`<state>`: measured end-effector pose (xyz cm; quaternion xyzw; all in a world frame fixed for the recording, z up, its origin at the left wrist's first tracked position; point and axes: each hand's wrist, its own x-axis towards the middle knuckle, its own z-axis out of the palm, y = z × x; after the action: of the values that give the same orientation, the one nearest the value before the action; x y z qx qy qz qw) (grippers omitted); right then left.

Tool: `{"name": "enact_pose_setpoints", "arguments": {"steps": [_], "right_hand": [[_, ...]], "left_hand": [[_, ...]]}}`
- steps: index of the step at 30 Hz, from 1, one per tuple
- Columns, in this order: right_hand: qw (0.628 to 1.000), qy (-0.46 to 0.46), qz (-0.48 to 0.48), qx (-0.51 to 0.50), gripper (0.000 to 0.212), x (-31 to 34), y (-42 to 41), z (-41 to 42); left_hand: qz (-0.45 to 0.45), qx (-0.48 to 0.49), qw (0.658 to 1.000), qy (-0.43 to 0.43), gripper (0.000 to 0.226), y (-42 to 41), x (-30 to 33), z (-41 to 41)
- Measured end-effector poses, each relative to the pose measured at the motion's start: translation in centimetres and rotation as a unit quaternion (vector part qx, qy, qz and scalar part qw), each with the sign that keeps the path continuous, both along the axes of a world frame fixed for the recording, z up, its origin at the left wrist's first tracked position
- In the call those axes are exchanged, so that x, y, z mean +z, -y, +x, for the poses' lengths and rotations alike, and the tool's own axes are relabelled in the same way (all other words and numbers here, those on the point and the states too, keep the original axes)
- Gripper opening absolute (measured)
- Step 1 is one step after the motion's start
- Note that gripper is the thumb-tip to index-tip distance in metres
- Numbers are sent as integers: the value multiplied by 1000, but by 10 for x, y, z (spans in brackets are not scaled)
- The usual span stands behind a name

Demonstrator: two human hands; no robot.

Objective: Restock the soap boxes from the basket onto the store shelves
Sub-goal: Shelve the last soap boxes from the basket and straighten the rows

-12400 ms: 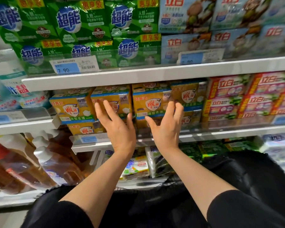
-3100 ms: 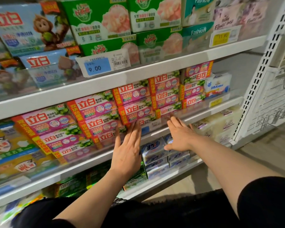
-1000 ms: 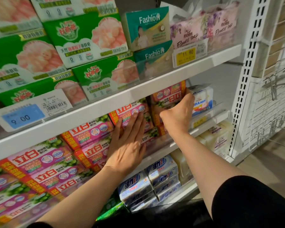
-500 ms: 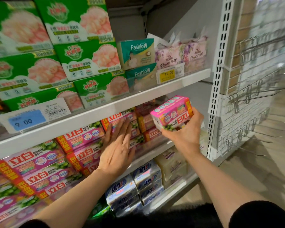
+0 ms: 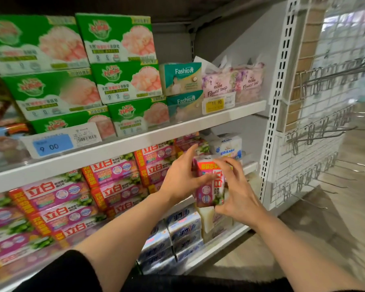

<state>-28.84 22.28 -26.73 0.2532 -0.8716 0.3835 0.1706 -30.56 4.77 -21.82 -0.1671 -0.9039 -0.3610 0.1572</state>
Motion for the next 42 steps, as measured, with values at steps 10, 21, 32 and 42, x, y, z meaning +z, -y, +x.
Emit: {"name": "enact_pose_setpoints", "arguments": {"steps": [10, 21, 32, 42], "right_hand": [[813, 393, -407, 135, 96, -1, -2, -23], [883, 162, -440, -14, 66, 15, -11, -44], [897, 71, -430, -78, 70, 27, 10, -75], [869, 143, -466, -81, 89, 32, 43, -101]], "left_hand": [[312, -47, 944, 96, 63, 11, -22, 0], [-207, 114, 948, -212, 63, 48, -38, -11], [-456, 143, 858, -189, 71, 71, -78, -17], [-460, 128, 862, -172, 64, 71, -98, -12]]}}
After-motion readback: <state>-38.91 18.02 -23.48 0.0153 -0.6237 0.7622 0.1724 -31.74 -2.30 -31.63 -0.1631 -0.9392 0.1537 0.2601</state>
